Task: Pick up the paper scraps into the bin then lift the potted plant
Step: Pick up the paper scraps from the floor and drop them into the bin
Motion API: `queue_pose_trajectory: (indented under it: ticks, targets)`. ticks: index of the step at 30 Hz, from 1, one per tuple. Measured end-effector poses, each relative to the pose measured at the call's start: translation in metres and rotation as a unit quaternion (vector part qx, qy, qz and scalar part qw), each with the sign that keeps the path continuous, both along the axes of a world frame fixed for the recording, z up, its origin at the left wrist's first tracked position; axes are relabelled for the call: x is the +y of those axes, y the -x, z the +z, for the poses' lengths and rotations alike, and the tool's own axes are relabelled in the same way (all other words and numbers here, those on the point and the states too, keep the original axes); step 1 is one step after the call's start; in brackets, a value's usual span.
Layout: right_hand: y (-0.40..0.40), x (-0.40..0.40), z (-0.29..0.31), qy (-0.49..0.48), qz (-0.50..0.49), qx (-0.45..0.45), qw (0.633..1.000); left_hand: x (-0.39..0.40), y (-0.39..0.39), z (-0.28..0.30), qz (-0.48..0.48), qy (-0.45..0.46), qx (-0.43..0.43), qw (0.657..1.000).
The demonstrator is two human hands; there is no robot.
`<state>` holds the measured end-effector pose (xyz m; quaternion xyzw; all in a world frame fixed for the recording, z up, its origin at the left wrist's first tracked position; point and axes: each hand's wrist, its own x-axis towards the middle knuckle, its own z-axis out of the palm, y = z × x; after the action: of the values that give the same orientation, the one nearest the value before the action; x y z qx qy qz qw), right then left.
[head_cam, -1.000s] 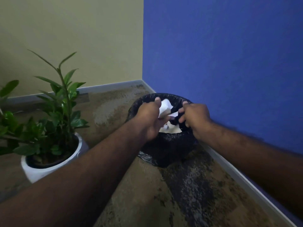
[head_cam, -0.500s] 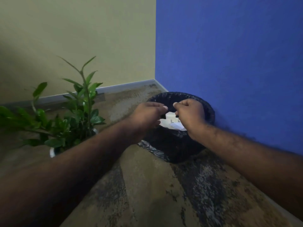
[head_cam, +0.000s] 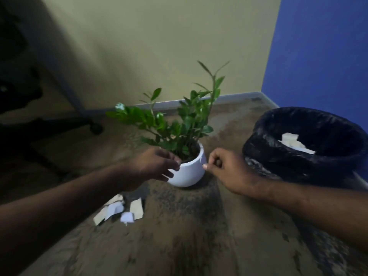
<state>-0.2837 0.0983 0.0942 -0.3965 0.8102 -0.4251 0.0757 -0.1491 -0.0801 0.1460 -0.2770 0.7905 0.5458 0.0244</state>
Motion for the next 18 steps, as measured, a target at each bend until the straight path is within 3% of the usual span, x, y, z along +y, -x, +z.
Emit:
queue_pose_trajectory:
  ticks: [4,7,9,13,15,18]
  targets:
    - [-0.042,-0.029,-0.008,-0.087,0.134,0.067,0.985,-0.047,-0.051,-0.034,0.064,0.042,-0.029,0.997]
    - [-0.059,-0.041,-0.013,-0.147,0.200,0.105,0.963,-0.080,-0.086,-0.058,0.056,0.141,-0.077,0.985]
    - [-0.067,-0.050,-0.017,-0.166,0.222,0.109,0.954,-0.100,-0.105,-0.069,0.034,0.240,-0.113,0.964]
    - [-0.073,-0.067,-0.031,-0.192,0.242,0.111,0.945,-0.137,-0.141,-0.095,-0.014,0.350,-0.204,0.914]
    - [-0.075,-0.077,-0.038,-0.214,0.258,0.126,0.934,-0.149,-0.155,-0.110,-0.035,0.368,-0.224,0.902]
    - [-0.085,-0.101,-0.052,-0.245,0.280,0.140,0.918,-0.161,-0.168,-0.133,-0.030,0.348,-0.191,0.917]
